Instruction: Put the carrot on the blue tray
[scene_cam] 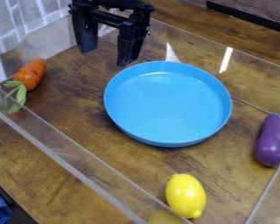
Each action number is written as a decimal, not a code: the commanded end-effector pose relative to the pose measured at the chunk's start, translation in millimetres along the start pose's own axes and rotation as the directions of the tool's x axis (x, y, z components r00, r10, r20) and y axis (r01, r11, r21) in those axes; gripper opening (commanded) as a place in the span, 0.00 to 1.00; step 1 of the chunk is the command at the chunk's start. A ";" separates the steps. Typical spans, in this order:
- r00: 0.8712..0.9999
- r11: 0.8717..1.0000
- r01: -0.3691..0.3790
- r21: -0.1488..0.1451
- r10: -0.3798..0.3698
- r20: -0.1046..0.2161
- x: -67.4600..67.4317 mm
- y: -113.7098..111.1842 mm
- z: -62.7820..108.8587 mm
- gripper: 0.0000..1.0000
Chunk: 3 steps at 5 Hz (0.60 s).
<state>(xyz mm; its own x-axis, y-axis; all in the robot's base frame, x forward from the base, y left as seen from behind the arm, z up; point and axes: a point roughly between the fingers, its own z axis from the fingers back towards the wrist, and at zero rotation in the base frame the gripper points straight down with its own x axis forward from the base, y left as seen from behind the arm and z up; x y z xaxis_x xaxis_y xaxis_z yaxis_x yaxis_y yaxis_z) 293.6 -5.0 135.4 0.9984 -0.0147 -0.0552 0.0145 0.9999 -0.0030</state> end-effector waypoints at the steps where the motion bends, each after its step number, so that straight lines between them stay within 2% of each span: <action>1: 1.000 1.000 -0.010 -0.001 0.010 -0.013 -0.8 3.0 -5.3 1.00; 3: 0.998 0.999 -0.049 -0.002 0.049 -0.031 -3.8 15.1 -13.6 1.00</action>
<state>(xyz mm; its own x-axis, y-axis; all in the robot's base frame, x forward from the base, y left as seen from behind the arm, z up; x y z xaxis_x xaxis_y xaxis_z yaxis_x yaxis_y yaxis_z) 287.8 7.9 115.5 0.9935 0.0297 -0.1102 -0.0302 0.9995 -0.0029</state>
